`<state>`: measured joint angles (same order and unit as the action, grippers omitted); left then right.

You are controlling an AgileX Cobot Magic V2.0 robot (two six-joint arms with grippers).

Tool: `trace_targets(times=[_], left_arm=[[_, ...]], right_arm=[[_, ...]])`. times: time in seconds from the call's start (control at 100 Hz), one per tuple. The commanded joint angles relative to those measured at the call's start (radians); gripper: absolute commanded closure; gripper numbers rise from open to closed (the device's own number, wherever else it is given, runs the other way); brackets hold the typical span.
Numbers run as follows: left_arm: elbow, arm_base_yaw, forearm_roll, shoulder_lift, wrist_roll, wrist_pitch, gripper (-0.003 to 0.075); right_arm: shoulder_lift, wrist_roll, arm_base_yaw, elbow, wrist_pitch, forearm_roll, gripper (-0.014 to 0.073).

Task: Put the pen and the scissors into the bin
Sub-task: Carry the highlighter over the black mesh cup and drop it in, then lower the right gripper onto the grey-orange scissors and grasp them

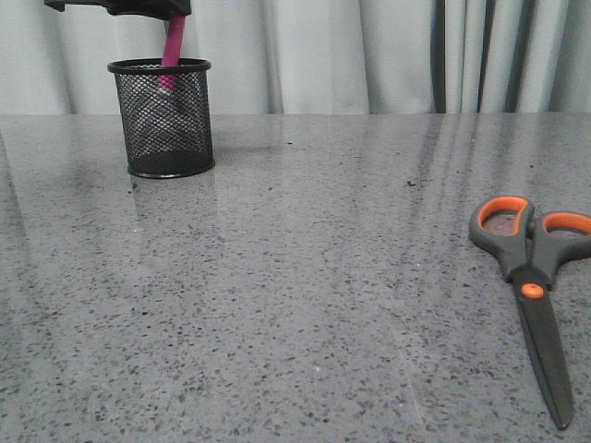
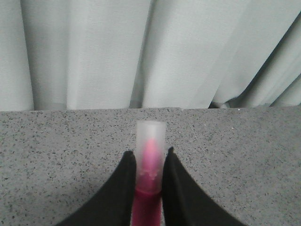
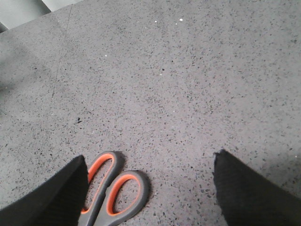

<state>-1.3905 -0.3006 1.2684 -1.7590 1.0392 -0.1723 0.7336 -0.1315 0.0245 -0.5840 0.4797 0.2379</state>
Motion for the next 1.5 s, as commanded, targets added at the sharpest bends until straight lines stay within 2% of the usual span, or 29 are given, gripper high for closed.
trace_targets(times=[0.0,0.1,0.15,0.2,0.39,0.52,0.65,0.79,0.96,1.14,1.37,1.49], left_arm=[[-0.027,-0.010,0.007,0.050,0.004,0.000,0.0575],[-0.027,-0.010,0.007,0.052,0.004,0.000,0.0346],[-0.027,-0.010,0.007,0.063,0.004,-0.003,0.0269],[-0.027,-0.008,0.006,0.083,0.004,-0.016,0.0237],[-0.027,-0.008,-0.041,0.239,0.004,-0.084,0.0276],[-0.027,-0.008,-0.050,0.407,0.004,-0.210,0.0307],[-0.024,-0.014,-0.060,0.562,0.004,-0.320,0.0314],[0.010,-0.053,-0.071,0.704,0.004,-0.344,0.0314],[0.093,-0.122,-0.078,0.837,0.004,-0.346,0.0314],[0.193,-0.153,-0.078,0.970,0.004,-0.342,0.0314],[0.259,-0.161,-0.078,1.064,0.004,-0.328,0.0314],[0.261,-0.200,-0.078,1.075,0.004,-0.328,0.0314]], right_arm=[[0.004,0.009,0.000,-0.032,-0.058,-0.004,0.0088],[0.004,0.009,0.000,-0.032,-0.058,-0.004,0.0088],[0.004,0.009,0.000,-0.032,-0.058,-0.004,0.0088],[0.003,0.009,0.000,-0.034,-0.058,-0.004,0.0088],[0.001,0.009,0.019,-0.112,-0.023,0.003,0.0088],[0.004,0.009,0.120,-0.227,0.023,0.037,0.0090],[0.070,0.009,0.268,-0.322,0.104,0.035,0.0189],[0.231,-0.008,0.407,-0.367,0.226,-0.006,0.0289],[0.442,-0.181,0.503,-0.386,0.366,-0.155,0.0268],[0.542,-0.273,0.510,-0.386,0.445,-0.145,0.0089],[0.569,-0.401,0.510,-0.386,0.456,-0.249,0.0088],[0.603,-0.435,0.510,-0.386,0.451,-0.251,0.0088]])
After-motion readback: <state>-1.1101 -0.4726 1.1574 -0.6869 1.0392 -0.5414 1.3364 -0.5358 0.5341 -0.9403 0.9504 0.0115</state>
